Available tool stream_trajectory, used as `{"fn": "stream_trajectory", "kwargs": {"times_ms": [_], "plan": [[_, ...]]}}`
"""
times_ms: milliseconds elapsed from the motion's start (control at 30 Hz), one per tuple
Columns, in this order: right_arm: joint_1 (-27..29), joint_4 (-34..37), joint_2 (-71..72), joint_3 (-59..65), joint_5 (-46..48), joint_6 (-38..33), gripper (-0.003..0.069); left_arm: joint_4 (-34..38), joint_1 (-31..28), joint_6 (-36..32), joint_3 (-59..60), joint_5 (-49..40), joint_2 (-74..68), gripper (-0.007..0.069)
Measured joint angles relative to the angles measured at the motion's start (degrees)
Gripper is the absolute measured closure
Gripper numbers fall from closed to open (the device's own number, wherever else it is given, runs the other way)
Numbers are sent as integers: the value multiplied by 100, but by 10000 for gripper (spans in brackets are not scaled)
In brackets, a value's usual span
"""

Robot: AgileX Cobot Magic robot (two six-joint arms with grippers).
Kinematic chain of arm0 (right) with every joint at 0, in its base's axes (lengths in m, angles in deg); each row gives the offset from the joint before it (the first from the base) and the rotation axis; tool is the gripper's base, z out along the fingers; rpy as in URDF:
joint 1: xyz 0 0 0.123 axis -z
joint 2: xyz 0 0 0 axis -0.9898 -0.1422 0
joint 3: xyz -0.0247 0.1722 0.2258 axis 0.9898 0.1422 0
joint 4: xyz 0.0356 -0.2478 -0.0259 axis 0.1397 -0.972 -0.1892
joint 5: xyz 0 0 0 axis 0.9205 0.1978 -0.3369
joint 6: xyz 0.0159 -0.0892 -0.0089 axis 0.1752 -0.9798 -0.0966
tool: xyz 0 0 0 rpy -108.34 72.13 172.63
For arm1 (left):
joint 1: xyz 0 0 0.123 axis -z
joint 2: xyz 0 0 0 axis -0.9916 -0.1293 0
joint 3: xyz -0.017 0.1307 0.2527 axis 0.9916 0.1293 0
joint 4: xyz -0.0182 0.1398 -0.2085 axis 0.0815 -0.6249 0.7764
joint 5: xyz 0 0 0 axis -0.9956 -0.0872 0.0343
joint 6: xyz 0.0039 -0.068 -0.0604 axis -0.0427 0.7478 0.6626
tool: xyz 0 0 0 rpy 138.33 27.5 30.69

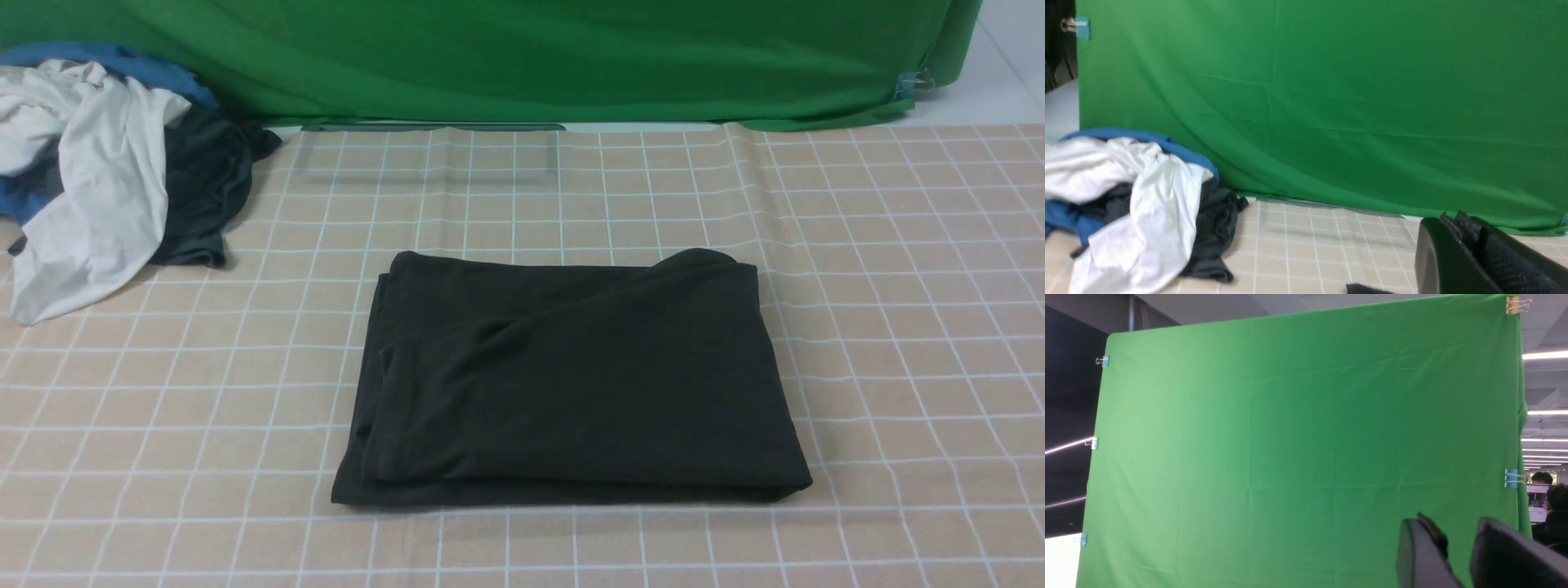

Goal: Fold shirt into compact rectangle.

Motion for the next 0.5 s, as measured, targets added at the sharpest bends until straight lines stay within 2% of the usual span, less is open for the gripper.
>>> {"fn": "stream_trajectory", "kwargs": {"times_ms": [133, 300, 500], "plan": [[0, 0, 0, 0, 0, 0, 424, -66, 0, 86, 1266, 203, 869, 610], [0, 0, 0, 0, 0, 0, 420, -173, 0, 86, 2395, 473, 1310, 610], [0, 0, 0, 0, 3, 0, 420, -209, 0, 92, 2548, 221, 1335, 610]]}}
